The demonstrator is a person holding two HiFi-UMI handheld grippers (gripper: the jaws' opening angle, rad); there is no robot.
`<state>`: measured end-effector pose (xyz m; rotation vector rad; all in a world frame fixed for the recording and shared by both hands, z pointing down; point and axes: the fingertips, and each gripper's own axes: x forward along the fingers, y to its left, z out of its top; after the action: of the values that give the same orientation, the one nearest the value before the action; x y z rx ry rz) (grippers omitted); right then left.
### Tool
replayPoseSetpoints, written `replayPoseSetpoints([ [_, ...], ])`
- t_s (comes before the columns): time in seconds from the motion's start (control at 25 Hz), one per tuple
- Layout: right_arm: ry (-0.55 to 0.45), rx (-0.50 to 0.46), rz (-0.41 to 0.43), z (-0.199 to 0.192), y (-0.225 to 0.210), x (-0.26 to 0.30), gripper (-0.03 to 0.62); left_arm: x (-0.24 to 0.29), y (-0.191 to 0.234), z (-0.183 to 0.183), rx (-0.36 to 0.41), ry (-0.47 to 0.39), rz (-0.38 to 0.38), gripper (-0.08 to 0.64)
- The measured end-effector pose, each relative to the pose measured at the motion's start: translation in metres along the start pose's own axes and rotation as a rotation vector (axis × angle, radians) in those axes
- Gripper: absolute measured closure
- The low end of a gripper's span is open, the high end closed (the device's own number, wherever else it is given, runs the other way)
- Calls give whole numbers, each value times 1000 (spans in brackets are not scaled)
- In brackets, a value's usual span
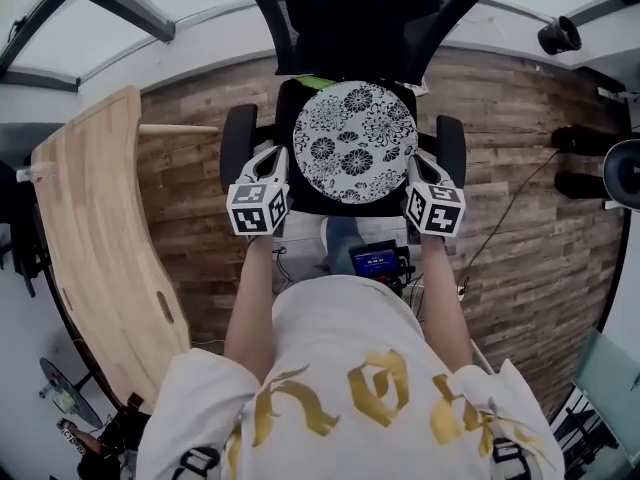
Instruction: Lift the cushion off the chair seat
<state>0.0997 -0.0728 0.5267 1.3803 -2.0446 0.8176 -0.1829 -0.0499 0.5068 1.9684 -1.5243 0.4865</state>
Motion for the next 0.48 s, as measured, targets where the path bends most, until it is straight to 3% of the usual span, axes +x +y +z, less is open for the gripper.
replayPoseSetpoints([
  [0.24,67,-41,-10,-8,-9,31,578,29,12,-27,-5,92,29,549],
  [0.48,136,5,-13,-27,-27,60,578,60,22,-63,-18,232,47,548],
])
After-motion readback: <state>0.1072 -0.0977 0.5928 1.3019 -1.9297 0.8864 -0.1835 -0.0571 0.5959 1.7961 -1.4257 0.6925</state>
